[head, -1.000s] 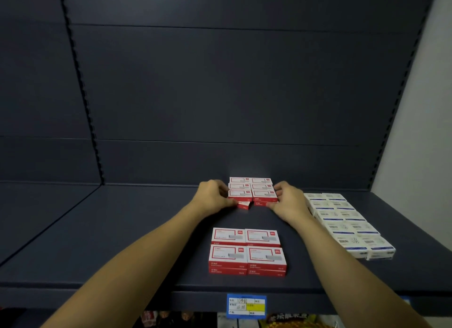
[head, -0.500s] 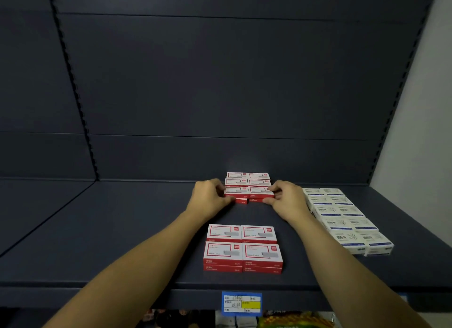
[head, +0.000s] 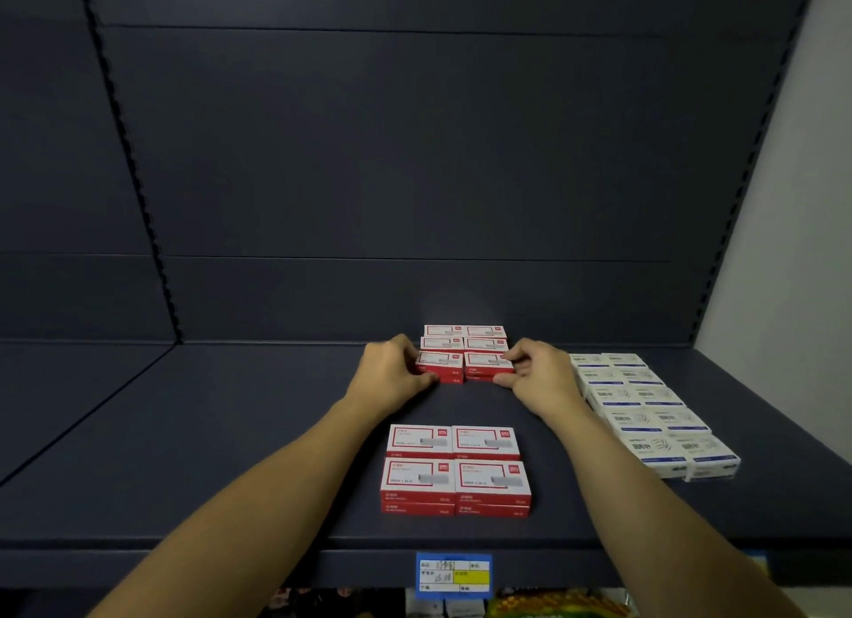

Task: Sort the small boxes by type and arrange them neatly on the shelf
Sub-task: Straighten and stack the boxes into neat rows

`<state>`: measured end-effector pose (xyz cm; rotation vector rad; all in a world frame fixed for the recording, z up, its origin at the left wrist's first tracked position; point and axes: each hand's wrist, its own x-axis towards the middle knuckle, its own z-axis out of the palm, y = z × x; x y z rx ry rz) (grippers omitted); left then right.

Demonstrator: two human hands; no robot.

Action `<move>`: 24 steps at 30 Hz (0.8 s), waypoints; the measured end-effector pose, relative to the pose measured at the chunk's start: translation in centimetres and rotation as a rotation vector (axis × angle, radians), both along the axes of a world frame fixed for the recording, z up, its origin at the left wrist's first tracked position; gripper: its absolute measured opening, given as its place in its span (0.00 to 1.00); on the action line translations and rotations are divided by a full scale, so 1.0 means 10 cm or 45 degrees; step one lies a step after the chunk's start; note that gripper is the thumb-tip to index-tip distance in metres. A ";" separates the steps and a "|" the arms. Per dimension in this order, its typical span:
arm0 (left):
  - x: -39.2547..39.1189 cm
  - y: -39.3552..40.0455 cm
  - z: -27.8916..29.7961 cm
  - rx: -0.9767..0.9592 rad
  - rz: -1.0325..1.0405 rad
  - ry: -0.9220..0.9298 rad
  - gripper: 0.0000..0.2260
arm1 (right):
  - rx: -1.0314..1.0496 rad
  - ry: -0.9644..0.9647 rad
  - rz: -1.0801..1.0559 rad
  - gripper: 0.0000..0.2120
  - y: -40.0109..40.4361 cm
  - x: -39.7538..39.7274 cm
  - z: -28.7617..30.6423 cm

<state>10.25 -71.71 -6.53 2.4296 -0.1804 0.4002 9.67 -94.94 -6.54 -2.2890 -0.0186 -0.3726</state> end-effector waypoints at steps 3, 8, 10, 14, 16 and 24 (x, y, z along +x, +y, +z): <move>0.02 -0.04 -0.01 -0.012 0.040 -0.009 0.15 | 0.003 -0.001 -0.001 0.14 0.02 0.00 0.00; 0.02 -0.08 -0.03 -0.036 0.088 -0.023 0.15 | 0.015 0.000 -0.003 0.15 0.03 -0.01 0.01; 0.02 -0.07 -0.03 -0.046 0.083 -0.022 0.15 | 0.024 -0.008 -0.013 0.15 0.03 -0.01 0.02; 0.04 -0.03 -0.04 -0.082 0.062 -0.011 0.14 | 0.027 -0.016 -0.037 0.15 0.05 0.00 0.03; 0.05 -0.04 -0.05 -0.080 0.050 -0.002 0.14 | 0.002 -0.003 -0.044 0.15 0.07 0.00 0.03; 0.05 -0.01 -0.03 -0.189 0.038 0.036 0.12 | 0.144 0.014 -0.074 0.15 0.07 -0.03 0.06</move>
